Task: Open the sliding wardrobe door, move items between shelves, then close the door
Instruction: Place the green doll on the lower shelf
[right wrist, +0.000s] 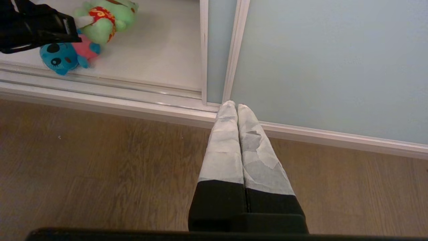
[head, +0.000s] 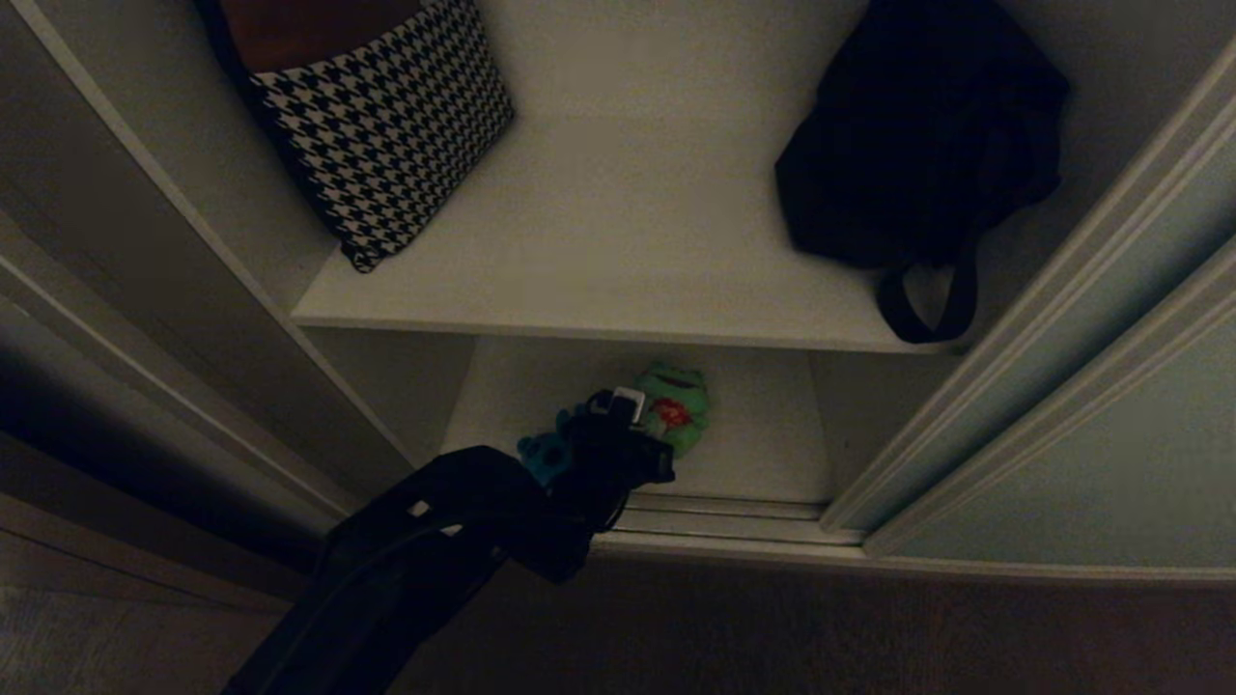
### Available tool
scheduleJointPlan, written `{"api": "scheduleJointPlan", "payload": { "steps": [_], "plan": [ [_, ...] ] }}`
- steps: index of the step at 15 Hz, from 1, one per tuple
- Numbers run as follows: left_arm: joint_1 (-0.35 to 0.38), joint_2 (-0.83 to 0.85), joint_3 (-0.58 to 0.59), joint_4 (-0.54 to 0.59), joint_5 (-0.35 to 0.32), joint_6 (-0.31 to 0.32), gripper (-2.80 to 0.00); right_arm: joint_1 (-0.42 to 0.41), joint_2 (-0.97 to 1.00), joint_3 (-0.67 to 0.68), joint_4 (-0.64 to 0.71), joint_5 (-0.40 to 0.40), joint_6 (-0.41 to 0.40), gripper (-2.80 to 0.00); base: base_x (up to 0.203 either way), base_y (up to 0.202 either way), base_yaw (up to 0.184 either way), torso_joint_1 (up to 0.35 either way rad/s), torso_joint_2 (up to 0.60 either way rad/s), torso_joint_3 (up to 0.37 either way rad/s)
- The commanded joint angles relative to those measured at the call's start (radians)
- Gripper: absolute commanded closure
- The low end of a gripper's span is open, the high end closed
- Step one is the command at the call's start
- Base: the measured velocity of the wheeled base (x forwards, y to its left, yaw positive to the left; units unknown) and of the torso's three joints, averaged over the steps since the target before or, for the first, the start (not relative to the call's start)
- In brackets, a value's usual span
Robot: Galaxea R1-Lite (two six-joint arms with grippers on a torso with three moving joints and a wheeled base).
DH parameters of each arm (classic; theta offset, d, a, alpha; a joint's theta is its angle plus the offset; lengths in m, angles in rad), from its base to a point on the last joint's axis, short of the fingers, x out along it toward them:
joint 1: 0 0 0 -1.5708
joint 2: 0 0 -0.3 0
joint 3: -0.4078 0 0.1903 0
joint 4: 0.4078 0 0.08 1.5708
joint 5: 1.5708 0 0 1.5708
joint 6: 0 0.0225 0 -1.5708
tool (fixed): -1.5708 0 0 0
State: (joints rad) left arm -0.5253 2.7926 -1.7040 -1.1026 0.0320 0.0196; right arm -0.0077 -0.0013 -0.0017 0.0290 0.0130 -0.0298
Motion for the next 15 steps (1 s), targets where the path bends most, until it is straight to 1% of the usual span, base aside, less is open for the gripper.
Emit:
{"api": "scheduleJointPlan", "payload": {
  "steps": [1, 3, 4, 8, 11, 12, 15],
  "plan": [
    [0.013, 0.049, -0.08, -0.004, -0.016, 0.005, 0.0, 0.0, 0.0, 0.0, 0.0, 0.001, 0.001, 0.0, 0.0, 0.0, 0.0, 0.0, 0.0, 0.0],
    [0.017, 0.088, -0.16, 0.027, -0.017, 0.007, 0.0, 0.0, 0.0, 0.0, 0.0, 0.001, -0.001, 0.0, 0.0, 0.0, 0.0, 0.0, 0.0, -0.027],
    [0.021, 0.097, -0.175, 0.037, -0.017, 0.008, 0.0, 0.0, 0.0, 0.0, 0.0, 0.001, -0.001, 0.0, 0.0, 0.0, 0.0, 0.002, 0.01, -0.119],
    [0.021, 0.098, -0.183, 0.044, -0.019, 0.02, 0.0, 0.0, 0.001, 0.0, 0.0, 0.001, 0.0, 0.0, 0.0, 0.0, 0.0, 0.002, 0.0, -0.176],
    [0.022, 0.098, -0.216, 0.049, -0.02, 0.022, 0.0, 0.0, 0.0, 0.0, 0.0, 0.001, -0.001, 0.0, 0.0, 0.0, 0.0, 0.0, 0.0, -0.192],
    [0.026, 0.097, -0.224, 0.056, -0.027, 0.028, 0.0, 0.0, 0.0, 0.0, 0.0, 0.001, 0.0, 0.0, 0.0, 0.0, 0.0, 0.004, 0.0, -0.123],
    [0.049, 0.109, -0.226, 0.046, -0.11, 0.056, 0.0, 0.0, 0.0, 0.0, 0.0, 0.001, -0.001, 0.0, 0.0, 0.0, 0.0, 0.002, 0.0, -0.048]
  ]
}}
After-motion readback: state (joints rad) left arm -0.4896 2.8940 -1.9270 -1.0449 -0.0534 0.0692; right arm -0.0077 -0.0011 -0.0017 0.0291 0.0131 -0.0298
